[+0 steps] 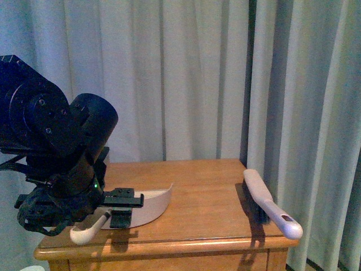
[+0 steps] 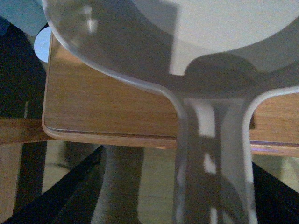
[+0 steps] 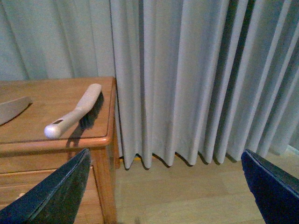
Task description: Clean up trash
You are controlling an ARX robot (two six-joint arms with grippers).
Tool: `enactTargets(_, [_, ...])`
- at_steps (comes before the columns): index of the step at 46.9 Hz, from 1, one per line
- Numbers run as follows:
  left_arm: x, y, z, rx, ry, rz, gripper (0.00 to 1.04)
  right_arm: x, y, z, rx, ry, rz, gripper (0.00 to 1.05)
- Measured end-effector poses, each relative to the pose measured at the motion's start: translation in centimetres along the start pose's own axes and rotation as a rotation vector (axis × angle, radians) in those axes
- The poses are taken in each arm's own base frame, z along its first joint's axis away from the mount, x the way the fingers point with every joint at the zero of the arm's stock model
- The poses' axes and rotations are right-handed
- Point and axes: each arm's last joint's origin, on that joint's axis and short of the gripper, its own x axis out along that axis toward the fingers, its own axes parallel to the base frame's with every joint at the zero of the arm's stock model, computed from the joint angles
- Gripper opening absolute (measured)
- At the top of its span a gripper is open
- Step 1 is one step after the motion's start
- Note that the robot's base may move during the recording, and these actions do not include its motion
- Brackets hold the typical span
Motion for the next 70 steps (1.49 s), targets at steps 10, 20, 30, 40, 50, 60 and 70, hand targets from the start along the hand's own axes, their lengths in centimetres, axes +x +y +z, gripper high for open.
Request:
enactTargets(10, [0.0, -0.2, 0.0, 0.018, 0.002, -0.014, 0.34, 0.0, 0.0, 0.0, 0.0, 0.0, 0.0, 0.97])
enactTargets(20, [-0.1, -0.3, -0.1, 0.022, 0.003, -0.016, 0.28, 0.0, 0.0, 0.0, 0.0, 0.0, 0.0, 0.97])
enactTargets(30, [-1.0, -0.1, 0.6, 0.009, -0.086, -0.004, 0.27, 0.0, 0.0, 0.0, 0.0, 0.0, 0.0, 0.97])
enactTargets(40, [-6.4, 0.4, 1.9, -0.02, -0.441, -0.031, 0.27, 0.0, 0.0, 0.0, 0.0, 0.0, 0.0, 0.97])
enactTargets(50, [-13.2, 1.6, 0.0, 0.004, -0.771, -0.071, 0.27, 0.0, 0.0, 0.0, 0.0, 0.0, -0.001, 0.97])
enactTargets(60, [-18.4, 4.2, -4.2, 0.016, -0.999, -0.099, 0.27, 0.0, 0.0, 0.0, 0.0, 0.0, 0.0, 0.97])
enactTargets(70, [-22.1, 8.1, -9.4, 0.04, -1.156, -0.069, 0.27, 0.0, 0.0, 0.0, 0.0, 0.0, 0.0, 0.97])
